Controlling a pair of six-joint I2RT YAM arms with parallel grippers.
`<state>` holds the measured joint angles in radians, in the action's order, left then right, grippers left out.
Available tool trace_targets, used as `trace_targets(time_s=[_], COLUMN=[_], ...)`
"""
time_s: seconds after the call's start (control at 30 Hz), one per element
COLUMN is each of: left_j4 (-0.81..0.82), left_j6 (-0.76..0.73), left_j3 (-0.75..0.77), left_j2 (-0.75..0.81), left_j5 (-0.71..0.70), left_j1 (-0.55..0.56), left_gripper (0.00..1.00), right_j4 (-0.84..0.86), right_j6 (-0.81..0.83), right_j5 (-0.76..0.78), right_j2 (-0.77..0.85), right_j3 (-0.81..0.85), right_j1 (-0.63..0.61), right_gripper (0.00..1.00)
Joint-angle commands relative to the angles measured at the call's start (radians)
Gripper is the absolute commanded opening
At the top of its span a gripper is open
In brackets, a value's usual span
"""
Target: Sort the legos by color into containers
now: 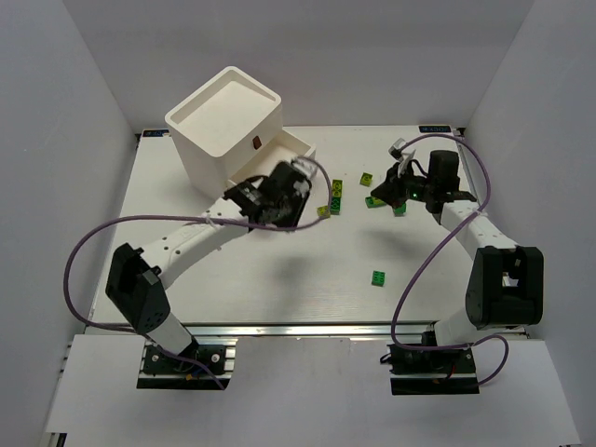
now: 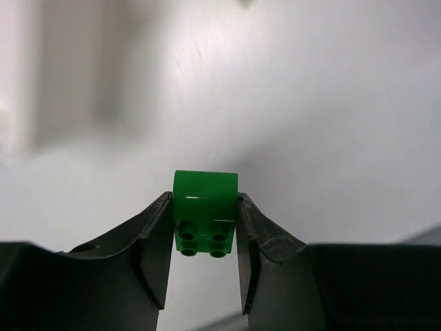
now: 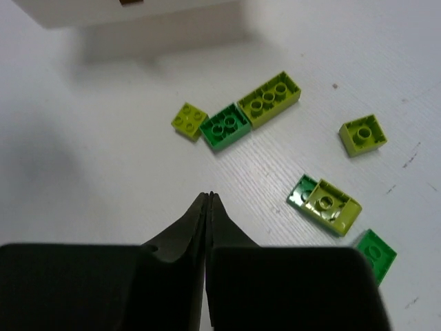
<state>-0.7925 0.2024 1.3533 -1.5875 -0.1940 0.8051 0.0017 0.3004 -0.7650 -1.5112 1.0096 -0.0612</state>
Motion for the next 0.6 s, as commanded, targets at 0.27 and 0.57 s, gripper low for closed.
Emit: trace_targets(time_s=[0.27, 0.57], left_j4=[0.150, 0.174], left_j6=[-0.138, -0.152], left_j3=[0.388, 0.498], left_j2=[-0.170, -0.342], left_j5=[-0.209, -0.211], left_j1=[-0.210, -0.267], left_gripper=[0.08, 0.61], right_j4=[-0.259, -0.457], right_j6=[0.250, 0.489], right_j5=[0.035, 0.036], right_j2=[0.055, 0.071], right_j3=[-0.040, -0.028], right_j1=[-0.028, -0.028], right_gripper=[0.56, 0.89])
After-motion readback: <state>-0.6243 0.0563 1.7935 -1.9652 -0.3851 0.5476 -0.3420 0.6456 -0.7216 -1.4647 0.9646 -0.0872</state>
